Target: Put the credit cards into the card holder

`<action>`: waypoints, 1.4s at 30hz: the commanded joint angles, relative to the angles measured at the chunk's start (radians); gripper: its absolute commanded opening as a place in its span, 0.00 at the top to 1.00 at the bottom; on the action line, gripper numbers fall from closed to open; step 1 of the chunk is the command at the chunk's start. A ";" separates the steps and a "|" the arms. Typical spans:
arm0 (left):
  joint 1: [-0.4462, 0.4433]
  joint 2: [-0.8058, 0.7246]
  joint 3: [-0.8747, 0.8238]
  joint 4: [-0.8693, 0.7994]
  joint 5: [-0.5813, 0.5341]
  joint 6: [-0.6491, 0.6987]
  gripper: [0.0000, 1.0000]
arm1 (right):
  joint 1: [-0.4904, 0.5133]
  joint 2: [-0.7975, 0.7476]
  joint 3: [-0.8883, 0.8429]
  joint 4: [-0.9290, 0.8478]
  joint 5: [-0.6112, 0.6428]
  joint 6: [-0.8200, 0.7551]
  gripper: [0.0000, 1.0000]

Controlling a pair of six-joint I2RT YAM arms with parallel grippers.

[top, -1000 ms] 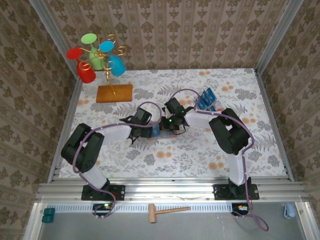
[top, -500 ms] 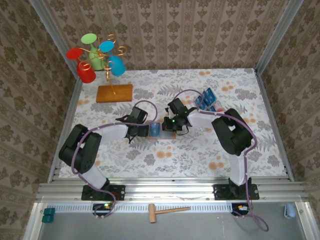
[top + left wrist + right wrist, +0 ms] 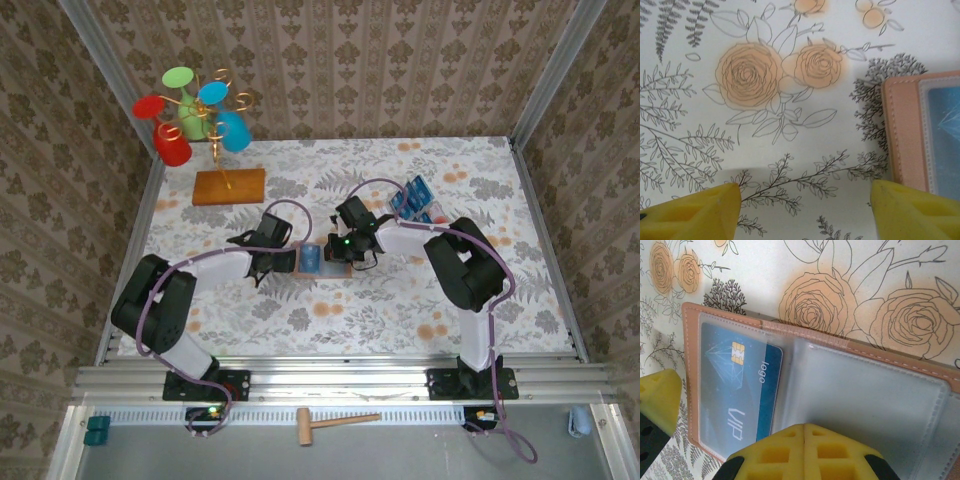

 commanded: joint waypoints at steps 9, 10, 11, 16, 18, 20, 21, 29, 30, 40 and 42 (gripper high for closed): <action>0.007 0.014 -0.044 0.019 0.020 0.001 0.32 | 0.017 -0.016 0.059 -0.038 -0.028 -0.012 1.00; 0.007 0.013 -0.045 0.021 0.021 0.001 0.32 | 0.019 -0.010 0.063 -0.038 -0.028 -0.011 1.00; 0.007 0.014 -0.045 0.023 0.023 0.000 0.32 | 0.021 -0.004 0.067 -0.037 -0.028 -0.011 1.00; 0.007 0.016 -0.050 0.029 0.026 -0.002 0.32 | 0.028 0.025 0.077 -0.031 -0.031 -0.002 1.00; 0.007 0.016 -0.052 0.032 0.028 -0.003 0.32 | 0.030 0.034 0.082 -0.031 -0.031 0.001 1.00; 0.008 0.016 -0.055 0.035 0.030 -0.005 0.32 | 0.033 0.041 0.088 -0.031 -0.031 0.000 1.00; 0.007 0.017 -0.057 0.035 0.030 -0.005 0.32 | 0.034 0.047 0.090 -0.034 -0.030 0.000 1.00; 0.006 0.017 -0.063 0.042 0.035 -0.009 0.33 | 0.040 0.067 0.101 -0.034 -0.034 0.006 1.00; 0.006 0.017 -0.063 0.042 0.035 -0.009 0.32 | 0.040 0.069 0.103 -0.033 -0.033 0.006 1.00; 0.002 0.017 -0.062 0.043 0.035 -0.012 0.33 | 0.050 0.075 0.122 -0.041 -0.040 0.003 1.00; 0.002 0.016 -0.061 0.040 0.035 -0.011 0.33 | 0.051 0.068 0.123 -0.045 -0.040 0.001 1.00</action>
